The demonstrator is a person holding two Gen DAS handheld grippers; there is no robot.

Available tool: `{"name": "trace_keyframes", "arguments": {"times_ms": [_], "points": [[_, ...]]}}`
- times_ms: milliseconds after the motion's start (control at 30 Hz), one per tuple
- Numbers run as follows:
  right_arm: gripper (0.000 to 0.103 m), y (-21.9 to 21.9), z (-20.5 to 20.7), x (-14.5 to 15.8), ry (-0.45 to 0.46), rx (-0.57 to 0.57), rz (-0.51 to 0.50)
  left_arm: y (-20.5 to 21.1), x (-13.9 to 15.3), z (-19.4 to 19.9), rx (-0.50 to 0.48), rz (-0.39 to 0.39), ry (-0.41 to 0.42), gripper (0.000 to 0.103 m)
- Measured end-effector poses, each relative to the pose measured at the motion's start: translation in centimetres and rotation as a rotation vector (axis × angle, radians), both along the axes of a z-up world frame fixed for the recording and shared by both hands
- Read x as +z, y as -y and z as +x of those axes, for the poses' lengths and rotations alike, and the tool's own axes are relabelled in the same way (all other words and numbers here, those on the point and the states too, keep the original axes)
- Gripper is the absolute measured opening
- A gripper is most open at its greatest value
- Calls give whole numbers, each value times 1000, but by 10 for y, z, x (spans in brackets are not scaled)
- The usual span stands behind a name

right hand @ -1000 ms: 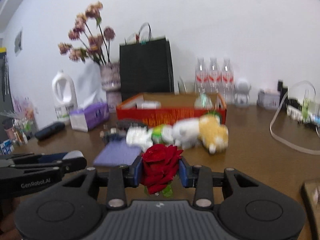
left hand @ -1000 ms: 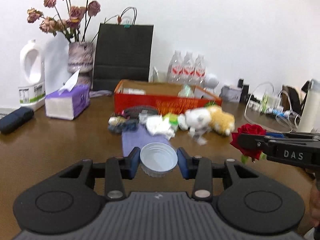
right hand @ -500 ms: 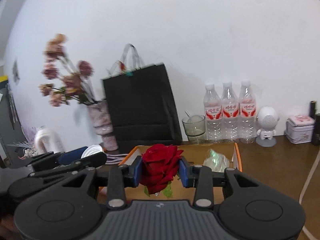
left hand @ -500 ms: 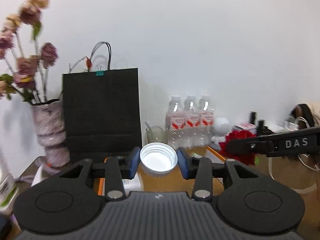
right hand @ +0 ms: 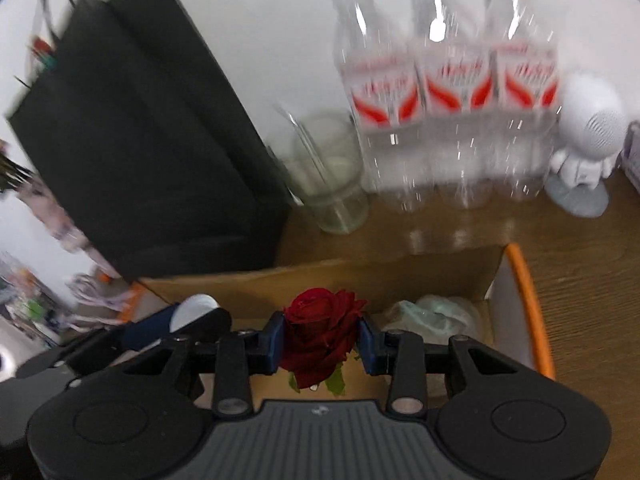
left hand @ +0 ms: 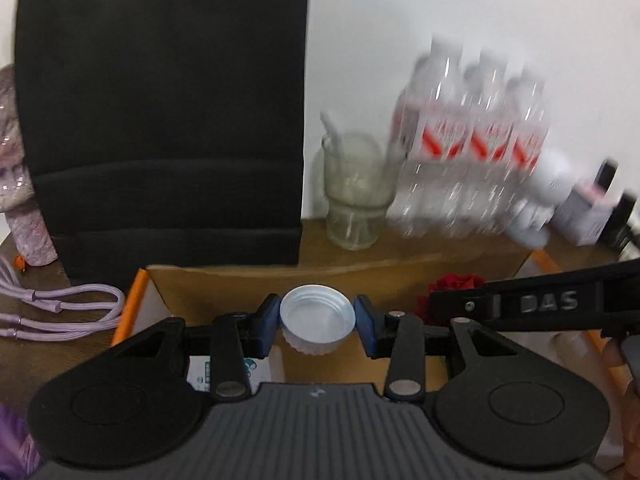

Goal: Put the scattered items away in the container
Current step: 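Carry the cap and rose into the cardboard box and open both tools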

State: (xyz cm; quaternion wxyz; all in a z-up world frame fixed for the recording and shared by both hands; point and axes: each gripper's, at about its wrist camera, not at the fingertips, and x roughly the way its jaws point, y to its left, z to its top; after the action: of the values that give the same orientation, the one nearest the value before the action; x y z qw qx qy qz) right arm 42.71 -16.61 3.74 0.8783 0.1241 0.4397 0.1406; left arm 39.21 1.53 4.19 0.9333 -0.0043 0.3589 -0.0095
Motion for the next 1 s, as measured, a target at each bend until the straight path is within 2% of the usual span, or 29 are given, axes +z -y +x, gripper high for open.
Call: {"name": "trace_keyframes", "arguments": {"times_ms": [33,100,167,233,367,400,433,500,567,667,700,867,933,1000], "points": [[35,-3,5,-9,-24,-2,-23,-3,-4,6,7,-22,-51,41],[36,-7,10,-25,-54,-7,-48,-11,-6,10,20,-76,-75,44],[42,-9,14,-39,-83,-3,-50,-13,-10,15,46,-67,-106,51],[41,-12,16,-41,-80,-15,-67,-17,-11,19,55,-82,-135,51],[44,-11,16,-31,-122,-42,-79,-23,-3,16,39,-113,-126,58],[48,-8,14,-25,-118,-47,-62,-24,3,15,27,-125,-120,58],[56,-4,10,-17,-110,-51,-36,-25,9,13,19,-137,-113,62],[64,2,3,1,-97,-52,-9,-25,25,7,5,-141,-101,69],[66,6,-6,24,-71,-48,-12,-23,42,-1,-2,-121,-94,73],[73,11,-24,54,-17,-43,-57,-18,59,-22,8,-79,-114,91],[77,13,-33,61,-4,-36,-75,-16,61,-27,20,-55,-138,91],[77,26,-70,77,-21,-29,-139,-10,74,-61,67,4,-184,93],[79,26,-88,81,-16,-15,-156,-9,84,-81,80,26,-147,95],[80,21,-110,84,17,3,-187,-5,92,-106,81,60,-47,98]]}}
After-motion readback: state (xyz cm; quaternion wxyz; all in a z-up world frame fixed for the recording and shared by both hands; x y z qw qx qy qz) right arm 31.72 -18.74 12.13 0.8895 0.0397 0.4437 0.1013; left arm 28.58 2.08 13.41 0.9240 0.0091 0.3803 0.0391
